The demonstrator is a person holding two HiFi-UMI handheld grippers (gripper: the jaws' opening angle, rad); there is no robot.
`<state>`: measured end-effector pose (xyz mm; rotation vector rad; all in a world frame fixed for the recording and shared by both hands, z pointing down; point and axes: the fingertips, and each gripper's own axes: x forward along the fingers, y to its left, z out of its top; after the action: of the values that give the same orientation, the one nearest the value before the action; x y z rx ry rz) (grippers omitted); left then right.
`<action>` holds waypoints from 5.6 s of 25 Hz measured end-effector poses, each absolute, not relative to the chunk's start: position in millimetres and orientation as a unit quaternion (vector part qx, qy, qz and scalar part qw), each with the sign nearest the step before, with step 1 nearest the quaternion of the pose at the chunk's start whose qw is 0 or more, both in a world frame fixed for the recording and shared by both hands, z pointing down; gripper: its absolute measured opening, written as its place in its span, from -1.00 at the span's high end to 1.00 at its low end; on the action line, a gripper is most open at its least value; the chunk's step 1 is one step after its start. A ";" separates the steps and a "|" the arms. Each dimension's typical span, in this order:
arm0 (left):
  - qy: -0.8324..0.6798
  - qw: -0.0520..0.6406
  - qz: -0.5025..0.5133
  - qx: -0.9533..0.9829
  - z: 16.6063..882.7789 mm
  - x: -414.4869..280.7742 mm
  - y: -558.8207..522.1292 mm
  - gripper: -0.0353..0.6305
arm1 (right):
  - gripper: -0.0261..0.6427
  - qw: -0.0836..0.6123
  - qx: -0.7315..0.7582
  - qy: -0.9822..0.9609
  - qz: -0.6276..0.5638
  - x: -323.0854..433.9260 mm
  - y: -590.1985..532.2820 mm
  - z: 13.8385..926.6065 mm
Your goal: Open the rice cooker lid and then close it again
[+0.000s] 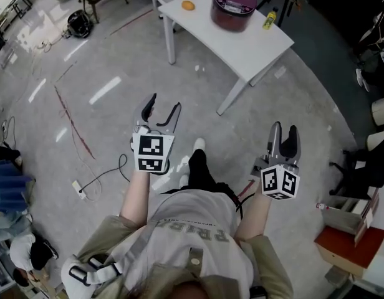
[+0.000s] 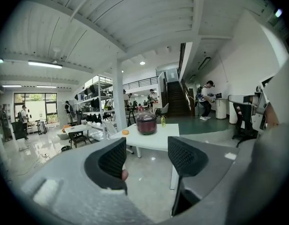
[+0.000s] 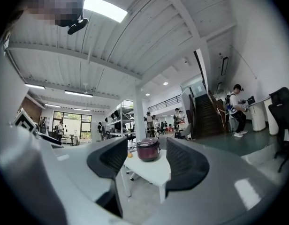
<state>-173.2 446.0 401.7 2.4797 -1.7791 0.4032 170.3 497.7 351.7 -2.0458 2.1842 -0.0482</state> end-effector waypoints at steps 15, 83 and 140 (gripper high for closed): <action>-0.599 0.047 0.162 0.782 425.4 -201.5 360.7 0.03 | 0.22 0.064 -0.656 0.750 -0.047 144.7 387.1 379.7; -0.484 0.006 0.170 0.858 420.8 -122.9 -69.5 0.03 | 0.17 0.027 -0.705 0.706 -0.056 150.3 54.6 393.8; -0.292 -0.122 0.379 0.869 482.5 -4.4 -183.2 -0.23 | 0.01 -0.211 -0.425 0.879 -0.041 109.6 -153.4 455.0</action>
<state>-4.4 -183.2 482.5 2.9655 -0.9972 1.2937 109.6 -153.4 455.0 -1.5495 3.2091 -0.1511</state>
